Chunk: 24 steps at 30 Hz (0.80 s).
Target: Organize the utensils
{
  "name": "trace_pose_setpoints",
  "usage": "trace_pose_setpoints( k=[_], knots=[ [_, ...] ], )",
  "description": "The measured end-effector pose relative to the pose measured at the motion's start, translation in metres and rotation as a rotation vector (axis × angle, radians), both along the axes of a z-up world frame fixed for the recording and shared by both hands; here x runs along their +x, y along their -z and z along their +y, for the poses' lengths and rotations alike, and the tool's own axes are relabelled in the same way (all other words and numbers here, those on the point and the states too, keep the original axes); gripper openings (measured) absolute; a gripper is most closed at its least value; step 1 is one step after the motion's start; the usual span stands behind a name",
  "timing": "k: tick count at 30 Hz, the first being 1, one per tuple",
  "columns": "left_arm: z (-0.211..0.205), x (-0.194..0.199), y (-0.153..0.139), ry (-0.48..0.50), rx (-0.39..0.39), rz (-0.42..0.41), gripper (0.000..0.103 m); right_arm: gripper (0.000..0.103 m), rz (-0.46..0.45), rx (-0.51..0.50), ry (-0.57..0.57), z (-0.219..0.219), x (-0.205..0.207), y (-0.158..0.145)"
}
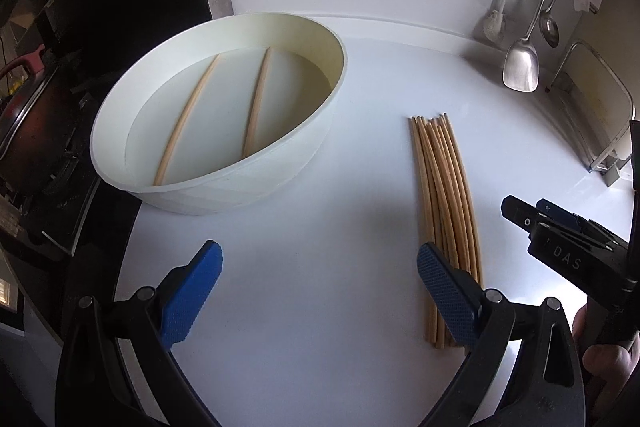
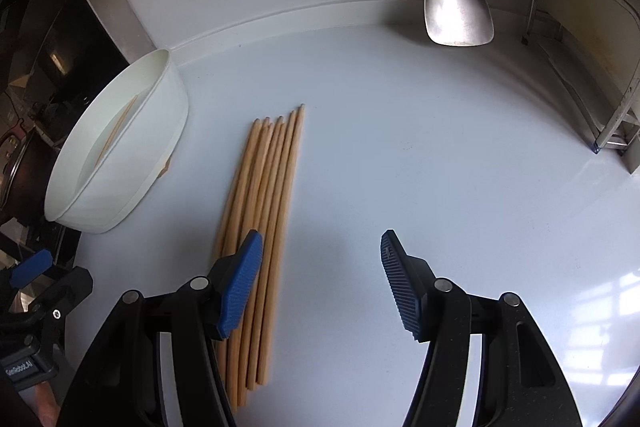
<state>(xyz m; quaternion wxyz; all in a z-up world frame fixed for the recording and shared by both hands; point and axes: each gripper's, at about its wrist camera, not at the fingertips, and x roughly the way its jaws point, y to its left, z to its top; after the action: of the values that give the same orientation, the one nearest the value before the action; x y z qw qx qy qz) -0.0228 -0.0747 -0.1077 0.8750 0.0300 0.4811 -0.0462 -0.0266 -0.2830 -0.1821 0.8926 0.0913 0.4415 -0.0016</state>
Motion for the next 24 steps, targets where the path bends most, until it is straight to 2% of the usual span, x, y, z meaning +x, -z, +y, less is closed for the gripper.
trace_pose_setpoints(
  k=[3,7,15,24],
  knots=[
    [0.004,0.009,0.014,-0.034,-0.026,-0.008,0.096,0.059,0.004,0.024,0.018,-0.002,0.005,0.011],
    [0.01,0.019,0.02,-0.076,-0.074,-0.041,0.096,0.059,-0.024,-0.017,0.004,0.004,0.009,0.013],
    [-0.004,0.028,0.028,-0.038,-0.042,-0.06,0.096,0.059,-0.019,-0.05,0.01,0.008,0.017,0.02],
    [-0.011,0.032,0.036,-0.032,-0.042,-0.04,0.096,0.059,-0.006,-0.082,-0.007,0.011,0.017,0.025]
  ],
)
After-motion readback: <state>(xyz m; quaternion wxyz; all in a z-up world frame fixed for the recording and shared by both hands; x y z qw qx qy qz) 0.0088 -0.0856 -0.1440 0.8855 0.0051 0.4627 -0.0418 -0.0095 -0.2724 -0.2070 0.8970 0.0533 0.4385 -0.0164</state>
